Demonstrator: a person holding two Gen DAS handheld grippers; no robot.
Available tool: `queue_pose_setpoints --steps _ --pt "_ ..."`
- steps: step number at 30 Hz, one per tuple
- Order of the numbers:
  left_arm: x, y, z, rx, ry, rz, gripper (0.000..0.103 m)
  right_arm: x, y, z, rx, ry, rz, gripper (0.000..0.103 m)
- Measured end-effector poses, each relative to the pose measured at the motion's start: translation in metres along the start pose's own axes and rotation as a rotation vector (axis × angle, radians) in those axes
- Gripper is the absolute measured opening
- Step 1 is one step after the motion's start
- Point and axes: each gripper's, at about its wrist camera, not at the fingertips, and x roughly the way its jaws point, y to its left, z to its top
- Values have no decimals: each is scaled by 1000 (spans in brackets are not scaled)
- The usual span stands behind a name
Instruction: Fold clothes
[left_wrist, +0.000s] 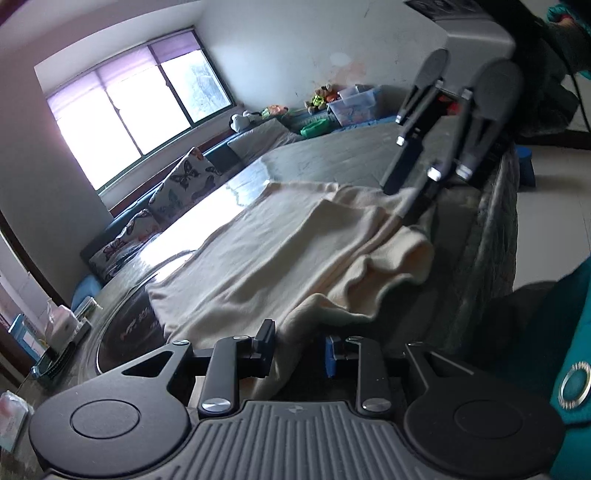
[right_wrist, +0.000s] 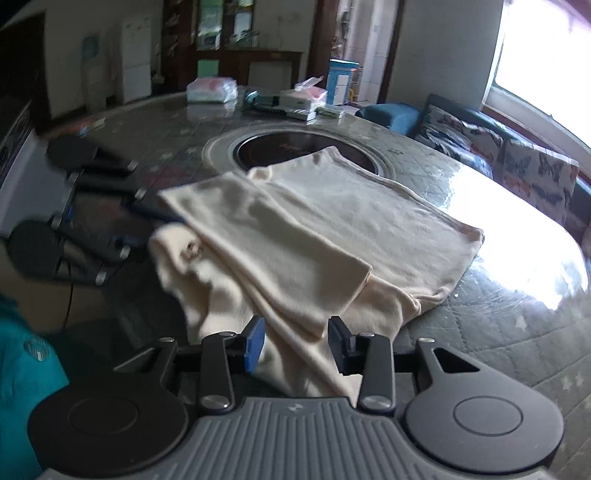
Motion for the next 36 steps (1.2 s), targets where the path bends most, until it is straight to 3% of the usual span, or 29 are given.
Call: queue_pose_setpoints --steps 5,7,14,18,21,23,25,33,36 --pt "4 14 10 -49 -32 -14 13 -6 14 -8 -136 13 -6 50" --pt "6 23 14 -102 -31 -27 12 -6 19 -10 -180 4 -9 58" --pt "19 50 24 -240 -3 -62 11 11 26 -3 -232 -61 0 62" --pt "21 53 23 -252 5 -70 12 26 21 7 -203 -72 25 48" --pt "14 48 17 -234 11 -66 15 35 14 13 -156 -53 54 20" --pt "8 44 11 -212 15 -52 23 36 5 17 -101 -46 78 13" --pt "3 40 5 -187 27 -31 34 33 -3 21 -49 -52 99 12" --pt "-3 30 -17 -73 48 55 34 26 -12 29 -7 -70 108 12" --pt "-3 28 -21 -45 40 62 20 26 -11 30 -10 -72 99 11"
